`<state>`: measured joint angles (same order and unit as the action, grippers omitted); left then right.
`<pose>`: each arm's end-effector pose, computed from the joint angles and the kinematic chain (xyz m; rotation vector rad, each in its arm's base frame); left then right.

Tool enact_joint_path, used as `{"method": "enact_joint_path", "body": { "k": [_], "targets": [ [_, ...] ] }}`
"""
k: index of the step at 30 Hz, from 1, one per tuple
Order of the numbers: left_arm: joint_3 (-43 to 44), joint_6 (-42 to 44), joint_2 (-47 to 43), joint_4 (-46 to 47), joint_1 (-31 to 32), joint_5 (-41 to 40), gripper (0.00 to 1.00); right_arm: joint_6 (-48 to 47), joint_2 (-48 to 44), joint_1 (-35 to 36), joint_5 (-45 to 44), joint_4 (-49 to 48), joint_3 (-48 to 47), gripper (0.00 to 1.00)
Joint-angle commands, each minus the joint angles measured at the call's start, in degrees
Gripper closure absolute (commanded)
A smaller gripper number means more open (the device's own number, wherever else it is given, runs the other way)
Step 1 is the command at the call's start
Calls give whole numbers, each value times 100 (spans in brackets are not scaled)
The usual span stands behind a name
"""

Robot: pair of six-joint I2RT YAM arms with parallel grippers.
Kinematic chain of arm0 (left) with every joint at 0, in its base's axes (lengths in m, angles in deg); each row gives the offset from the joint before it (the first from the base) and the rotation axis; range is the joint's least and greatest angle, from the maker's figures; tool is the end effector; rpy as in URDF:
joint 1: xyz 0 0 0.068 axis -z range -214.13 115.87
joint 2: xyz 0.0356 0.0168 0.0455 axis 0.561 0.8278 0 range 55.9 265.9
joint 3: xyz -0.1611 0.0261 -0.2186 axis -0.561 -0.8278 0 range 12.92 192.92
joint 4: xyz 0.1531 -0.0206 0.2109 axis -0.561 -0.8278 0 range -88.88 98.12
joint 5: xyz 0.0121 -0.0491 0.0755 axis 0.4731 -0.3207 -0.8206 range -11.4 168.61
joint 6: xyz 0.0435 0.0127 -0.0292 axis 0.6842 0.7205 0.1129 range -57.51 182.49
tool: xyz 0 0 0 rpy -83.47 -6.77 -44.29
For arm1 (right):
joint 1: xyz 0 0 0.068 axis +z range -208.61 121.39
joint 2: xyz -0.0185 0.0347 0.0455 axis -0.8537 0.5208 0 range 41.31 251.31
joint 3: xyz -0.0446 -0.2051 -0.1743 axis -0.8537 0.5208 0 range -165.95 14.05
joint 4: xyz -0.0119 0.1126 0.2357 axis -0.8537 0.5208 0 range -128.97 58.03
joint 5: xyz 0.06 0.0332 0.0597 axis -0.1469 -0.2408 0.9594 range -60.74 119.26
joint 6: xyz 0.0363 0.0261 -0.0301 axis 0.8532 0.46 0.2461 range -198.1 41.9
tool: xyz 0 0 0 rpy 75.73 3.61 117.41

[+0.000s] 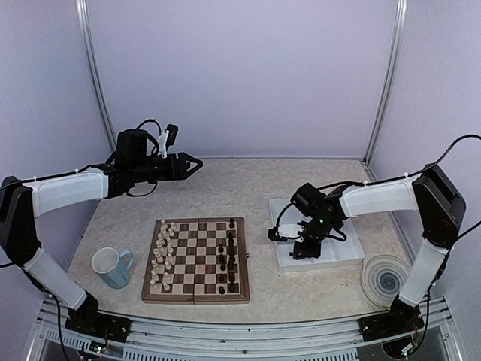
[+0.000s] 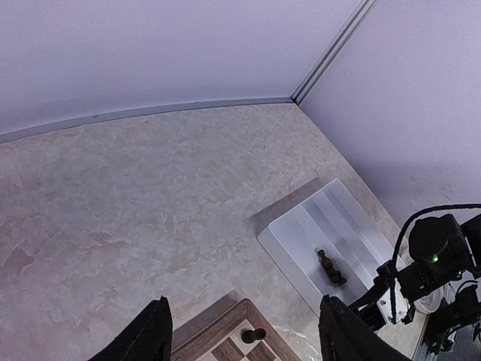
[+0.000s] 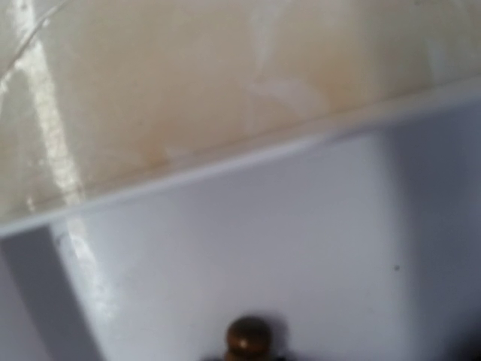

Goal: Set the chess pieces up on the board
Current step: Pick up the pawn from the storage box.

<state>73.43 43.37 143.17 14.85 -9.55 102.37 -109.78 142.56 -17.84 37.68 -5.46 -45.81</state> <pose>0.3154 -0.1599 0.2840 0.3845 1.9591 -0.9003 0.2415 0.2151 0.1500 -1.7253 2.3074 0.2416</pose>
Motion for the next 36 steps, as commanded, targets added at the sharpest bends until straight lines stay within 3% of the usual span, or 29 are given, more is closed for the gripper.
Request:
{"method": "enact_joint_path", "body": {
  "k": [1,8,13,18,22,36],
  "targets": [
    [171,59,85,-61,64,97,33,-29,-80,27,-211,278,203,89],
    [54,-294,178,316,231,310,37,-39,-427,-266,489,404,-448,94],
    [-202,-1228,400,1356,470,1034,44,-67,-793,-488,1642,270,-1084,94],
    [-90,-1385,702,1721,960,1567,45,128,-845,-491,2373,49,-1550,94],
    [18,-1519,883,1723,1229,1704,49,249,-621,-486,2638,81,-1954,94],
    [265,-1437,1270,1450,1646,1937,52,244,-215,-236,2835,385,-2515,93]
  ]
}}
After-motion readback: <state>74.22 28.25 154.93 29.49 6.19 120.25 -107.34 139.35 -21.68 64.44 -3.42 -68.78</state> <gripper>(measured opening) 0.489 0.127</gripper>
